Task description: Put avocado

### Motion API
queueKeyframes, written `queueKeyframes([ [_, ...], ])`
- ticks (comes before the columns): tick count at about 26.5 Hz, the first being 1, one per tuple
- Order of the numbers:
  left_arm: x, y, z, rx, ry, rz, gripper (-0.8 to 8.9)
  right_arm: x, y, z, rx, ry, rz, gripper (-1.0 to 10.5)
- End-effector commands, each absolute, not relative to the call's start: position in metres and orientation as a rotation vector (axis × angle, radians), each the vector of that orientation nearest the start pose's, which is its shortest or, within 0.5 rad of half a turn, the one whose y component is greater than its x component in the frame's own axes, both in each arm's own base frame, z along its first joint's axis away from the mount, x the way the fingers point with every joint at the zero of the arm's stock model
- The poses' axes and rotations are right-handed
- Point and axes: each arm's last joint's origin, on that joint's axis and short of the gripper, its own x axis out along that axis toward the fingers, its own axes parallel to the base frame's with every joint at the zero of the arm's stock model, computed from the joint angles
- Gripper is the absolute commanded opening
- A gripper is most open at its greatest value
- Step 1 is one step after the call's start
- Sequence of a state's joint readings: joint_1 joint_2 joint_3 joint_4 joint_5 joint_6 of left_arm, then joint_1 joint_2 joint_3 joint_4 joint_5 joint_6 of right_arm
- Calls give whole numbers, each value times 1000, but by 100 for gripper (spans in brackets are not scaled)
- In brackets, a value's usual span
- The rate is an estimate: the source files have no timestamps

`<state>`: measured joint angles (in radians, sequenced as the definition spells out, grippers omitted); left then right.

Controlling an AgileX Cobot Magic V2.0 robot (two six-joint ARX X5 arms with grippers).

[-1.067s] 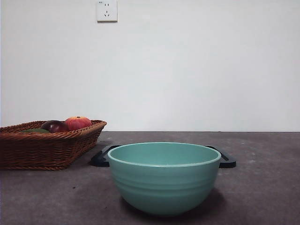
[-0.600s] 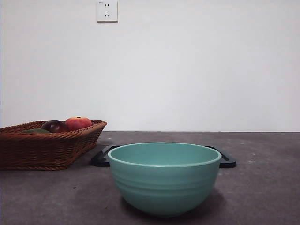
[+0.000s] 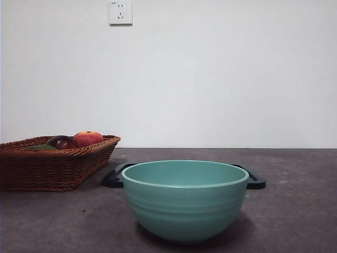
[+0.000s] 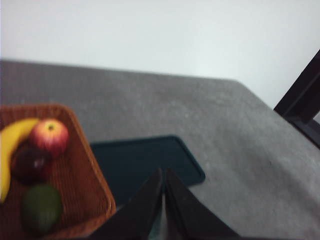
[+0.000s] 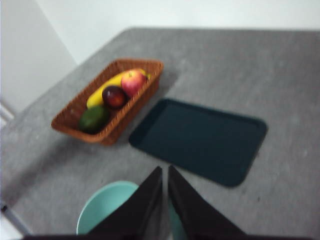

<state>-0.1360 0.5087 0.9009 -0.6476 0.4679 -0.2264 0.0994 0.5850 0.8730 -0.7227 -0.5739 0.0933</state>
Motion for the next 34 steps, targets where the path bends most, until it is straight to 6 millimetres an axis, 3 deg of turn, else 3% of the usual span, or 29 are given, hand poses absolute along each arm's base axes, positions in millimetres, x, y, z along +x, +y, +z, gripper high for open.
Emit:
queueKeyframes([
  [1,75,-24,360,-255,338,-576,9,94,26,342,152,447,661,14],
  [6,73,-24,356,-263,391,-569,12,93,26,342,141,444,662,14],
  [9,73,-24,355,-264,397,-568,99,93,26,342,141,443,662,20],
  [12,73,-24,355,-264,396,-568,334,93,26,342,140,441,661,204],
  [14,73,-24,356,-264,392,-569,496,93,26,342,140,437,660,407],
  [16,73,-24,357,-262,382,-570,578,93,26,342,140,436,660,530],
  [34,78,-24,354,-268,413,-564,592,93,26,343,142,433,661,549],
])
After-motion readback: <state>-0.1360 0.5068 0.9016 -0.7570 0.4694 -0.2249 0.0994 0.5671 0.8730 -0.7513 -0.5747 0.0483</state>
